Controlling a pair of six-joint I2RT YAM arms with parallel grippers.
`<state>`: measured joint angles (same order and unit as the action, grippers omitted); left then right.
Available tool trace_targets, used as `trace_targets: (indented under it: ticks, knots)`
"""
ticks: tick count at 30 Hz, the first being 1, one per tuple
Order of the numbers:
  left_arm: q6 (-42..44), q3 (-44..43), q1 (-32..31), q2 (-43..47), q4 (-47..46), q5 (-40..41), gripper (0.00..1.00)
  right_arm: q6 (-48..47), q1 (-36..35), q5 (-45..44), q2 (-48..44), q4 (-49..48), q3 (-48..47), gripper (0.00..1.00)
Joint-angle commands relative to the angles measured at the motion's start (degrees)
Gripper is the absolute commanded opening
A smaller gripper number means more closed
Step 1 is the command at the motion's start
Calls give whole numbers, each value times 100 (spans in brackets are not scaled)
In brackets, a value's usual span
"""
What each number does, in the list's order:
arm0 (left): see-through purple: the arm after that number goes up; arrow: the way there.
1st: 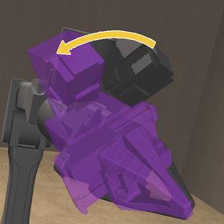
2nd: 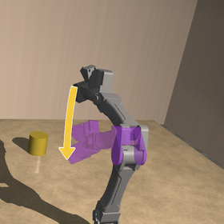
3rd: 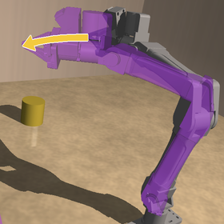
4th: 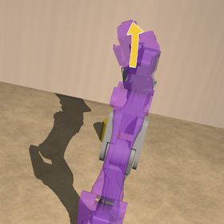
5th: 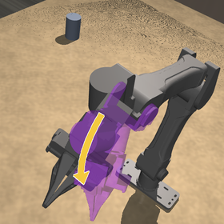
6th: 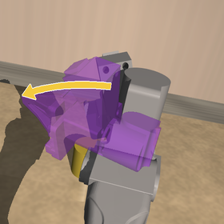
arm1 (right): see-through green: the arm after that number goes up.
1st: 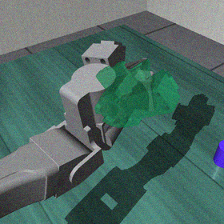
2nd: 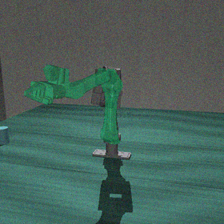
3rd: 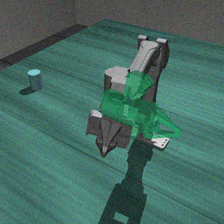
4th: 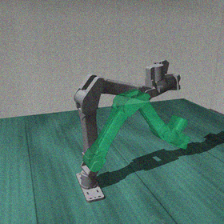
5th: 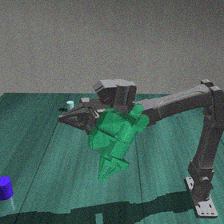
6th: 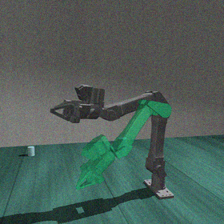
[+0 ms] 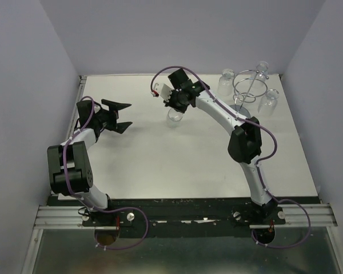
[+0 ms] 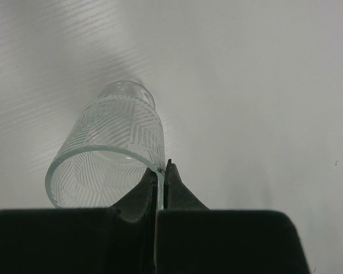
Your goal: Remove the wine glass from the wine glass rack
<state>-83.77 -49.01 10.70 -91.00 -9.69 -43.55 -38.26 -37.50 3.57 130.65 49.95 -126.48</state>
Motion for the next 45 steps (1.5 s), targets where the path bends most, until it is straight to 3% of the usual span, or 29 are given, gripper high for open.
trace_targets:
  ticks: [1, 8, 14, 16, 28, 32, 38, 42, 45]
  knots:
    - [53, -187, 38, -155, 134, 215, 99, 108, 67, 311, 101, 49, -307, 1]
    - [45, -205, 38, -243, 117, 277, 99, 91, 120, 293, 206, -47, -290, 4]
    - [36, -205, 38, -269, 108, 294, 99, 240, 120, 214, 250, -293, -281, 38]
    - [36, -205, 38, -278, 99, 303, 99, 310, 120, 153, 250, -372, -272, 44]
    - [18, -240, 38, -278, -15, 391, 99, 477, 120, 21, 128, -311, -474, 48]
    - [141, -380, 38, -339, 37, 400, 99, 670, 120, -58, -48, -74, -676, 60]
    - [440, -688, 108, -374, 266, 374, 99, 978, 120, -155, -557, 58, -616, 67]
    - [807, -1012, 117, -366, 283, 312, 99, 1425, 120, -514, -926, 32, -694, 83]
    - [1247, -1461, 117, -366, 547, 338, 99, 1742, 172, -498, -1330, 23, -633, 89]
